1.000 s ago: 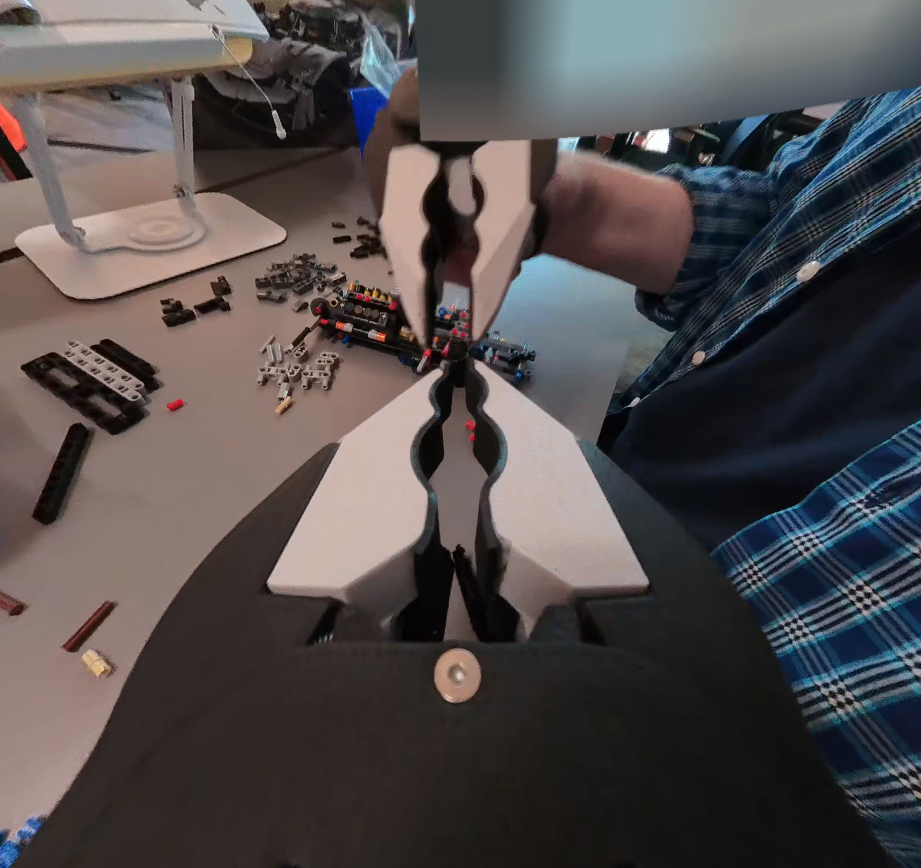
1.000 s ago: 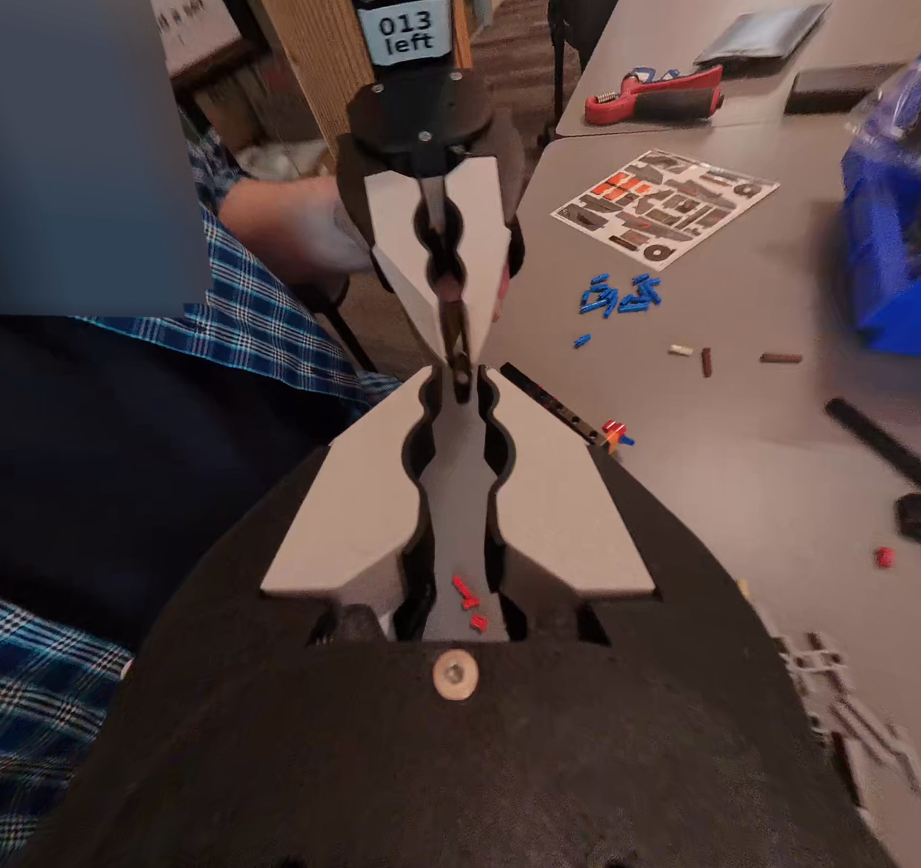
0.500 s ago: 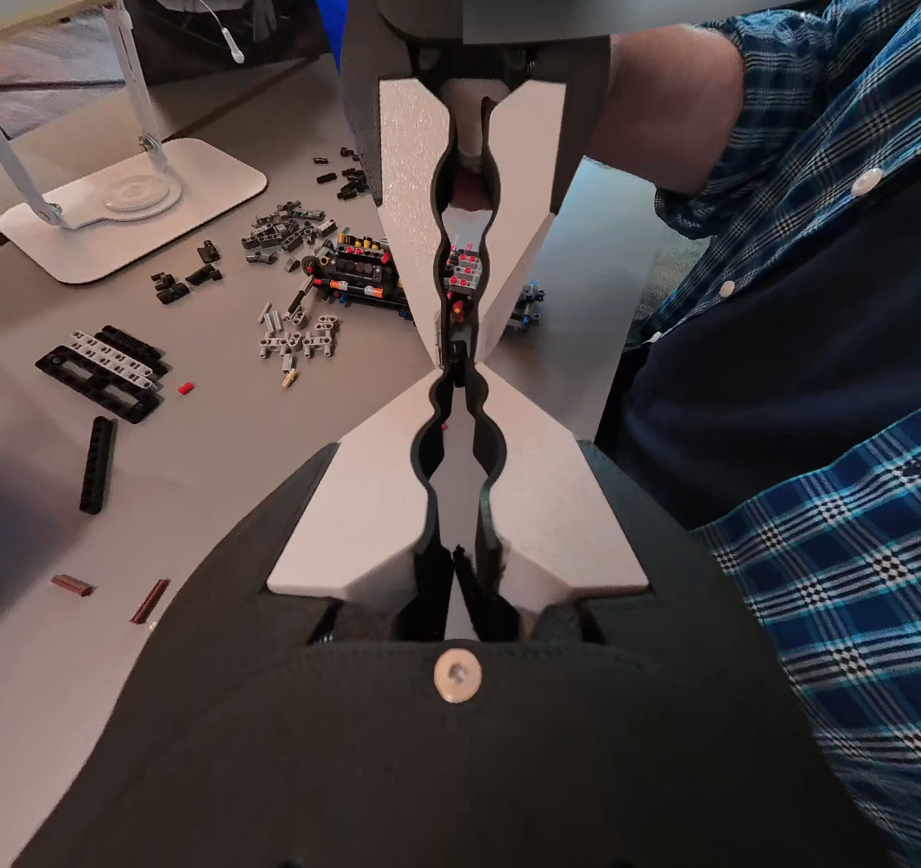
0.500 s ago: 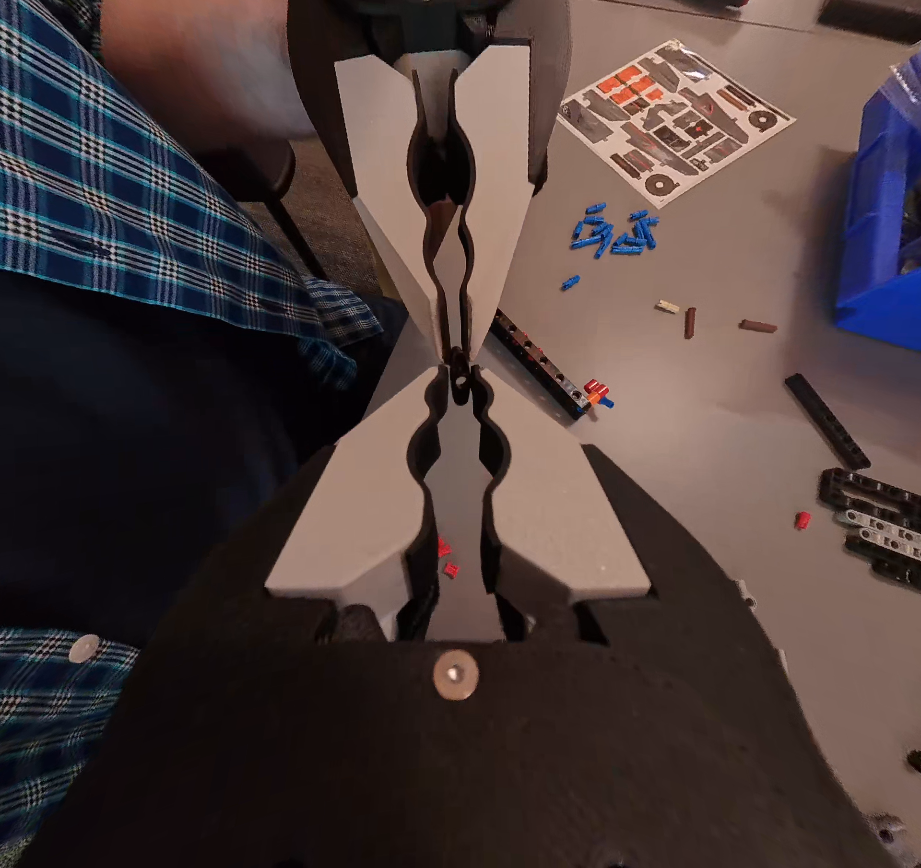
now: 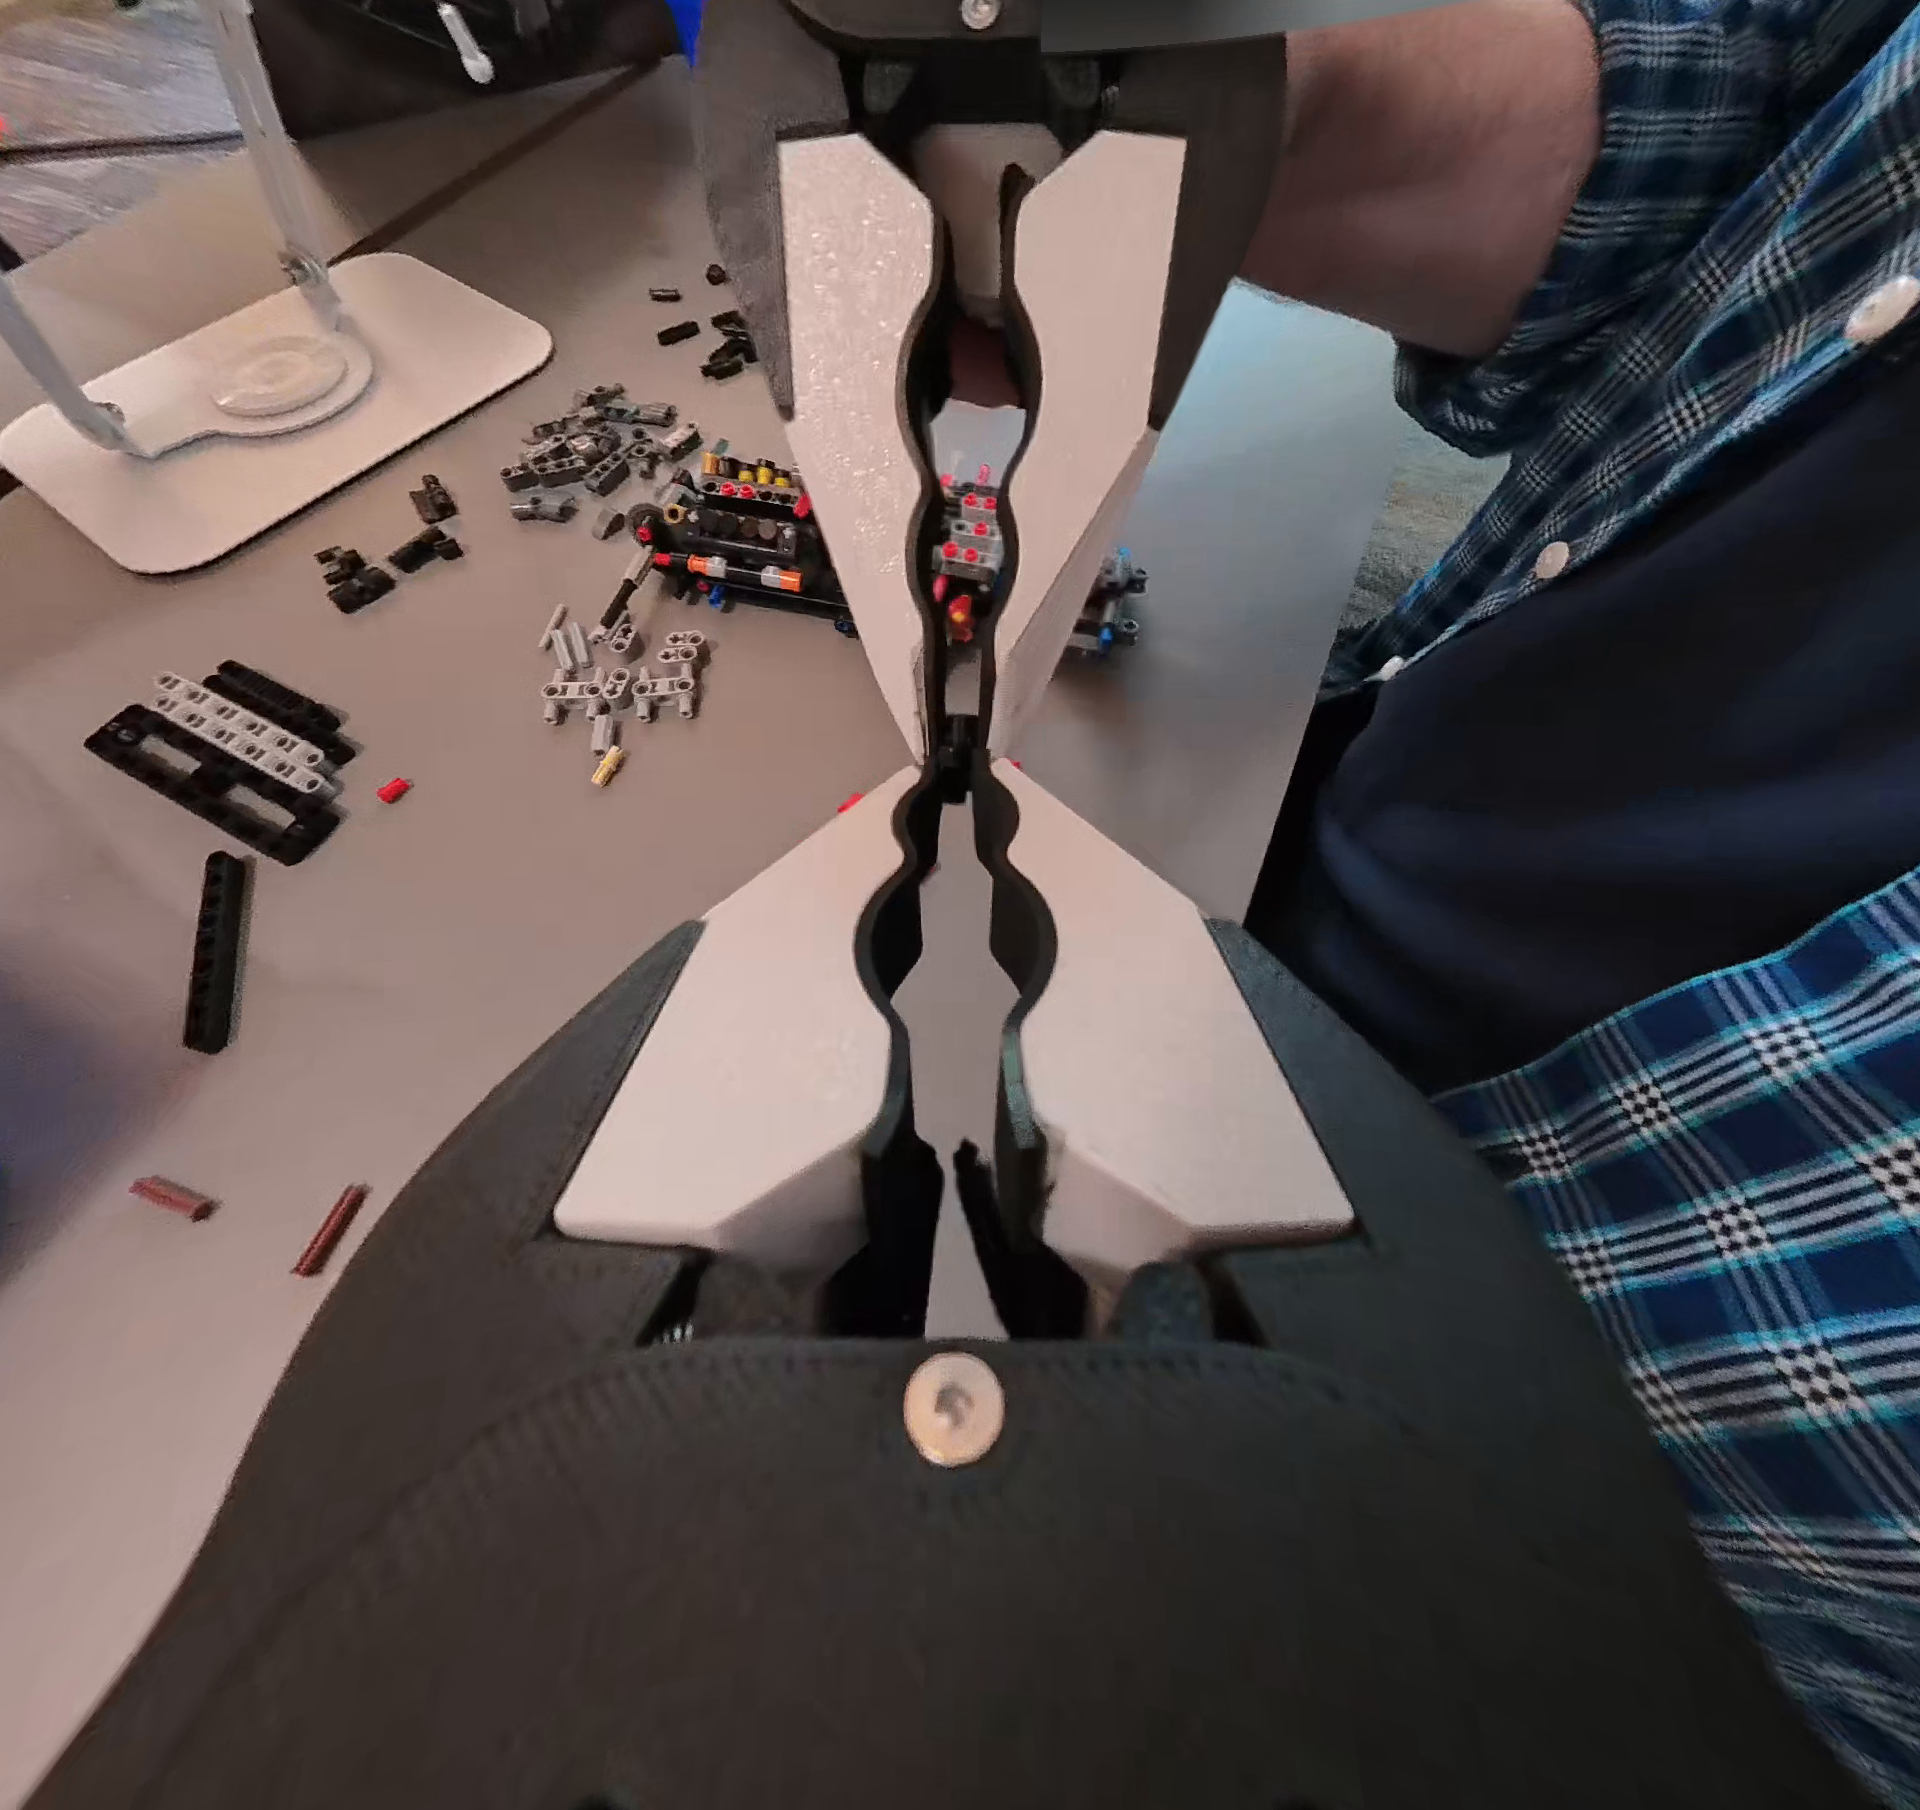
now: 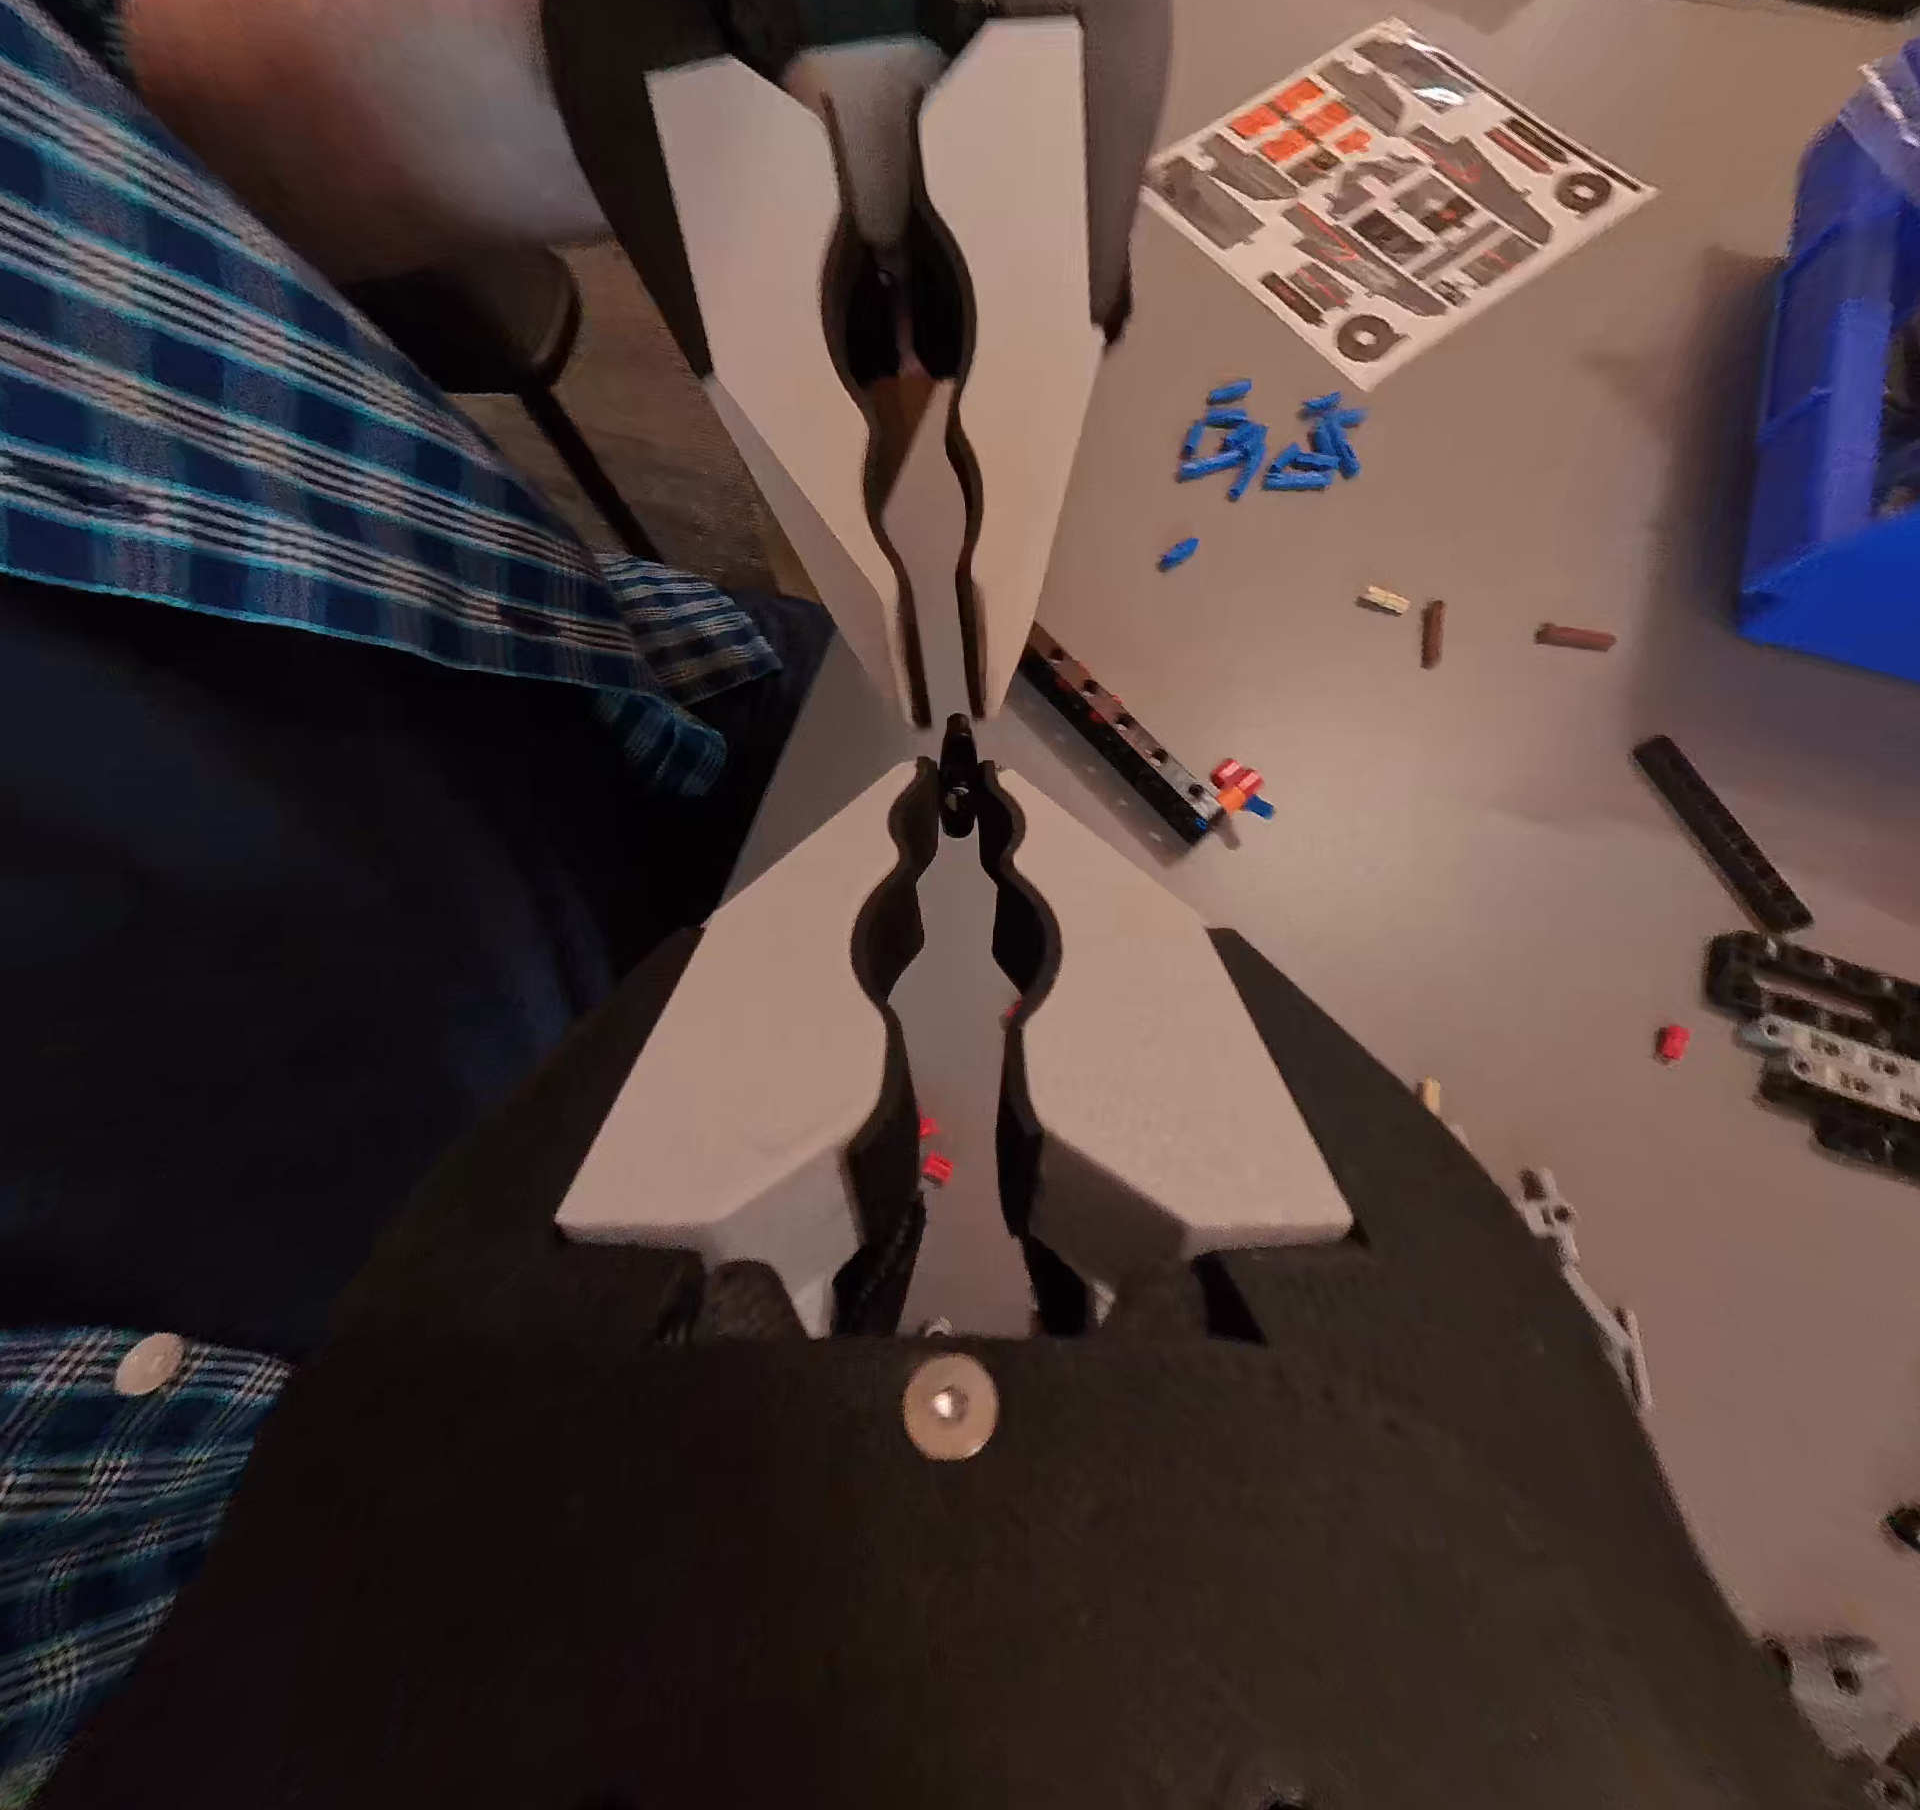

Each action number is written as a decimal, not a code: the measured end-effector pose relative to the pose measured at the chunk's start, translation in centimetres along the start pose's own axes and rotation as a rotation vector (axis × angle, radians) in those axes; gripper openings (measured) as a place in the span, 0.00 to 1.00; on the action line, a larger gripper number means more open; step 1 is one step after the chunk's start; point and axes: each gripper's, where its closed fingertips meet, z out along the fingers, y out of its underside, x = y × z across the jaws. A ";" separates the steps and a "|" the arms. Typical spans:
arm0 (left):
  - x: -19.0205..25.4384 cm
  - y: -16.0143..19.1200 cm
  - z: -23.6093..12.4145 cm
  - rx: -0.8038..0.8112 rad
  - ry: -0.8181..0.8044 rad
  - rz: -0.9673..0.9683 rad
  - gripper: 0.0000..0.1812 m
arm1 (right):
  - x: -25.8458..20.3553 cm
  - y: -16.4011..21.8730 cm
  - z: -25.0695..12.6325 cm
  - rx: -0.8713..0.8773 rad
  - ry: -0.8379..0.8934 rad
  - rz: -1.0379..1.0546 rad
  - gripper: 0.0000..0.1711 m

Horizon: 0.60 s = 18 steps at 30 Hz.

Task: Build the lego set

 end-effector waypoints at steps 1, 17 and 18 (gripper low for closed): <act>-0.5 -0.1 -0.3 0.012 -0.019 -0.026 0.04 | 0.5 0.2 -0.1 -0.001 0.019 0.015 0.03; -5.4 11.3 3.2 -0.350 -0.228 -0.422 0.04 | 2.1 2.2 -0.2 0.086 0.164 0.084 0.03; -5.6 11.1 3.4 -0.325 -0.231 -0.445 0.04 | 2.2 2.2 -0.3 0.097 0.173 0.085 0.03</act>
